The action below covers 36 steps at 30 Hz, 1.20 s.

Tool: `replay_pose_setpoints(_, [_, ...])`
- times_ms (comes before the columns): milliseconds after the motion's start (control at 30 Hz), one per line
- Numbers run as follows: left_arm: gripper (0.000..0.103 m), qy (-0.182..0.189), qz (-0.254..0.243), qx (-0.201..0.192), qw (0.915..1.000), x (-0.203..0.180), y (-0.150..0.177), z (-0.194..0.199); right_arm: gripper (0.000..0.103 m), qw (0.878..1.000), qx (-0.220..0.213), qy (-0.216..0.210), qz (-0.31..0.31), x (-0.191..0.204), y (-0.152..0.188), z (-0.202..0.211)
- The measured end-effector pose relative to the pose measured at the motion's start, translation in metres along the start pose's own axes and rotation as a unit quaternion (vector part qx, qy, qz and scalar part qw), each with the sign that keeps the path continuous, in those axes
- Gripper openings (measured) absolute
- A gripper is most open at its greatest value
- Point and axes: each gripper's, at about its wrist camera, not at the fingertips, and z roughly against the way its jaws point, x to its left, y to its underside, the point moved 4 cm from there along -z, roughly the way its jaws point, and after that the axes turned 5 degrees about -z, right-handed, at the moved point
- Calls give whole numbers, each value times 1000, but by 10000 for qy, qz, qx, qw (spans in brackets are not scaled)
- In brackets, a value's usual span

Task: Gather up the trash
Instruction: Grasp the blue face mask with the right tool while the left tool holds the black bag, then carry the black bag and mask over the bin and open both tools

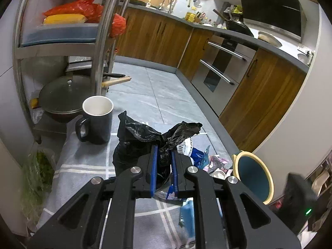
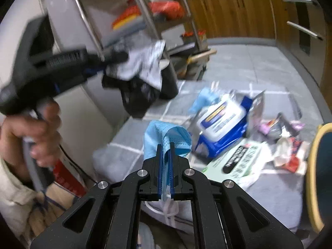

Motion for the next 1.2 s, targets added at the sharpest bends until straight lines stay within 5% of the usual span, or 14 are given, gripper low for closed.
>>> replay_pose_setpoints(700, [11, 916, -835, -46, 9923, -116, 11, -17, 7, 9835, -711, 1445, -820, -168, 28, 130])
replay_pose_setpoints(1200, [11, 1594, -1626, 351, 9731, -225, 41, -50, 7, 9648, -1114, 1821, -1538, -236, 55, 168])
